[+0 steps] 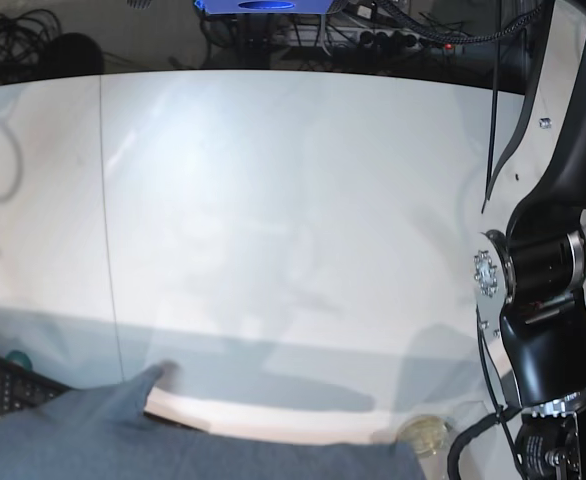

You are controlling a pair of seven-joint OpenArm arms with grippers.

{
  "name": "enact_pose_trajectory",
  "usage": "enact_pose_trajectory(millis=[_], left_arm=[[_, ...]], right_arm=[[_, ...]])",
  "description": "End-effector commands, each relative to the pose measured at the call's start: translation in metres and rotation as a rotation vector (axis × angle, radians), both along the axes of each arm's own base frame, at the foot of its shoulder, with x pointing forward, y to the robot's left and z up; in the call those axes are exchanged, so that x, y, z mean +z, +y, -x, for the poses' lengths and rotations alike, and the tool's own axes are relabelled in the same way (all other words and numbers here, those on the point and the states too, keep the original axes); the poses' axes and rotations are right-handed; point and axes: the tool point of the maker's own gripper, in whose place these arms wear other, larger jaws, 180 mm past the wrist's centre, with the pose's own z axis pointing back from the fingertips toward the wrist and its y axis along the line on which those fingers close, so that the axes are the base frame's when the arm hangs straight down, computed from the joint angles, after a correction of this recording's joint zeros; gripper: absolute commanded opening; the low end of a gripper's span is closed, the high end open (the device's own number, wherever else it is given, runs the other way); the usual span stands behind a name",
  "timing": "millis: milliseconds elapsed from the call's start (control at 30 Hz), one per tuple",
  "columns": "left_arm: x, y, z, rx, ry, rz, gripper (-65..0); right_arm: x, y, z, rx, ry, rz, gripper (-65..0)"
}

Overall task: Layout the t-shirt on the table in an organized manner, then fold the t-shirt properly
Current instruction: 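Lift the held edge high with both grippers and fling the shirt, then lower the held edge onto the table with both grippers, laying the shirt flat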

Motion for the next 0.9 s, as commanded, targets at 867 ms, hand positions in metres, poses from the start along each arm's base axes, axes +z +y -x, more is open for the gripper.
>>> enact_pose_trajectory(millis=[867], left_arm=[[-0.312,0.04,0.253,0.138,0.538,-0.085,-65.0]], right_arm=[[-0.358,0.039,0.279,-0.125,0.571,-0.261,-62.1]])
